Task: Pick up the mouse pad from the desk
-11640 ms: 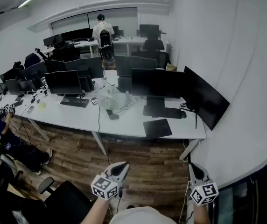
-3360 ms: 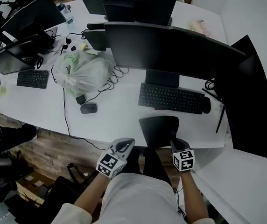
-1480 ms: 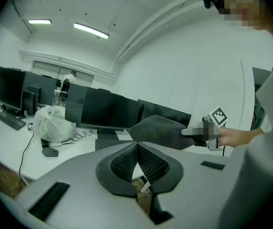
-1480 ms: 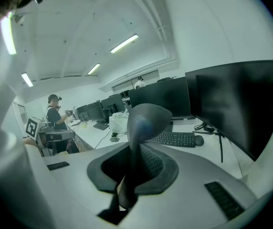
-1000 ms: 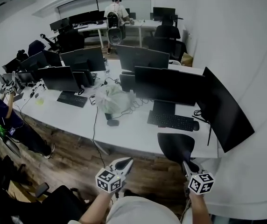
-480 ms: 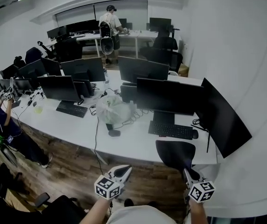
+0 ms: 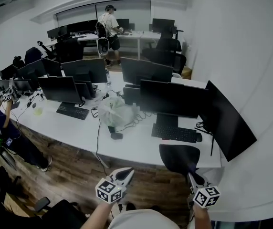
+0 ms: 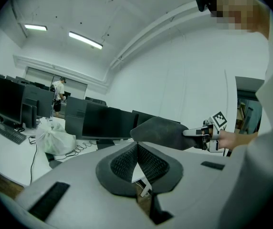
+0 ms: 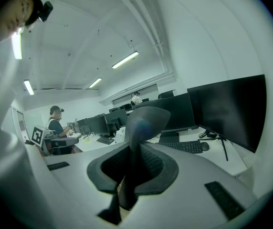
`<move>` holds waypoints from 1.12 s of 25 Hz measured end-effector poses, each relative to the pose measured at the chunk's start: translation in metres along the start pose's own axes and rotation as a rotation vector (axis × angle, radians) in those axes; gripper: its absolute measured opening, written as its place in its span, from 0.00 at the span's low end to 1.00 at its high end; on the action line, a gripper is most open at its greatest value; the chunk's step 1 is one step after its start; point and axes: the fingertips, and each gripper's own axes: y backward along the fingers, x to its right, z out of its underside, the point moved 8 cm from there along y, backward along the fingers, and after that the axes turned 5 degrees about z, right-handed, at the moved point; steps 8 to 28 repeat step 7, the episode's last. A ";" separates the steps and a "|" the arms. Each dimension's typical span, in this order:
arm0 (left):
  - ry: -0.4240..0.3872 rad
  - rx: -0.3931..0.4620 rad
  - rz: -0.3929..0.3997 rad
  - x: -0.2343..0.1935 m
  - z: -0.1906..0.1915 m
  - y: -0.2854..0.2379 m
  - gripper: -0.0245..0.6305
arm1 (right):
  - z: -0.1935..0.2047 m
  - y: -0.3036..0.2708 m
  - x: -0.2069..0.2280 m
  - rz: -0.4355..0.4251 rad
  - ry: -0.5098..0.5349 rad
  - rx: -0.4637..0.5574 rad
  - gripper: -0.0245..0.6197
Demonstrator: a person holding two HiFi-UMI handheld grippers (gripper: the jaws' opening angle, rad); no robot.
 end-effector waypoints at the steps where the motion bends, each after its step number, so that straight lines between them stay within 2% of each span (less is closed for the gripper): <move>1: -0.002 0.001 0.001 -0.001 0.000 0.001 0.06 | 0.000 0.000 -0.001 0.002 0.000 0.001 0.11; 28: -0.002 0.008 0.001 -0.004 -0.003 0.004 0.06 | 0.000 -0.001 -0.002 0.005 0.001 0.003 0.11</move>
